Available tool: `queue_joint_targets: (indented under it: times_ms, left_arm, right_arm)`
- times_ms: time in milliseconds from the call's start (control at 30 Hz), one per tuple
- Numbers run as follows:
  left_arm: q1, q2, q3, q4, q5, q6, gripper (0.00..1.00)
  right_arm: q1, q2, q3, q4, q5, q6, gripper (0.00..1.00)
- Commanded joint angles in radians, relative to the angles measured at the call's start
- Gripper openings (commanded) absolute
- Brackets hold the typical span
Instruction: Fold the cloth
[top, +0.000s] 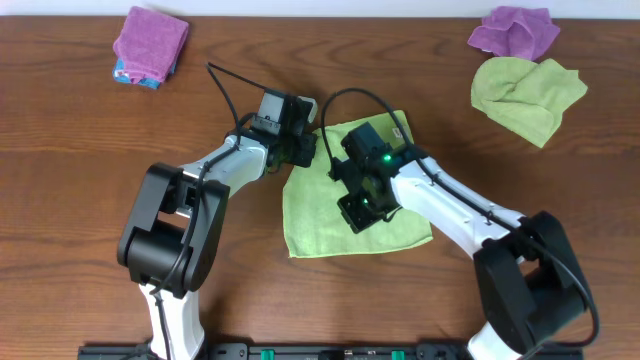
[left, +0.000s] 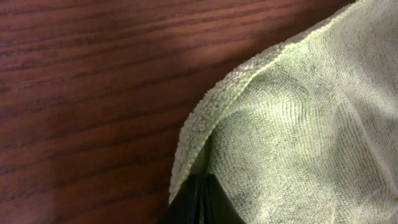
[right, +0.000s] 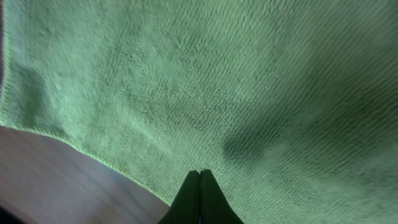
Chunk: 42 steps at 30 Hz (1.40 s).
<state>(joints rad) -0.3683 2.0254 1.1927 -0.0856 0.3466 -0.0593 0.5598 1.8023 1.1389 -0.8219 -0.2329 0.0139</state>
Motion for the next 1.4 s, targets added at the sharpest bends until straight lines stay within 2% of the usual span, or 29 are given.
queue_joint_targets:
  times_ms: [0,433,967,1233,1367]
  left_arm:
    - [-0.001,0.021,0.012,0.004,-0.026,0.012,0.06]
    - [-0.008,0.093,0.012,0.011,-0.047,0.019,0.06]
    - [-0.003,0.093,0.093,0.016,-0.310,0.270,0.06]
    - [0.012,0.093,0.140,0.023,-0.321,0.319,0.06]
    - [0.016,0.093,0.152,0.080,-0.321,0.330,0.06]
  right_arm:
    - [0.011,-0.013,-0.023,0.018,-0.011,0.013,0.02]
    - [0.011,-0.013,-0.088,0.048,-0.011,0.034,0.02]
    - [0.011,-0.013,-0.106,0.033,-0.011,0.061,0.02]
    - [0.011,-0.013,-0.106,0.022,-0.011,0.068,0.02]
    - [0.011,-0.013,-0.106,0.000,-0.011,0.068,0.01]
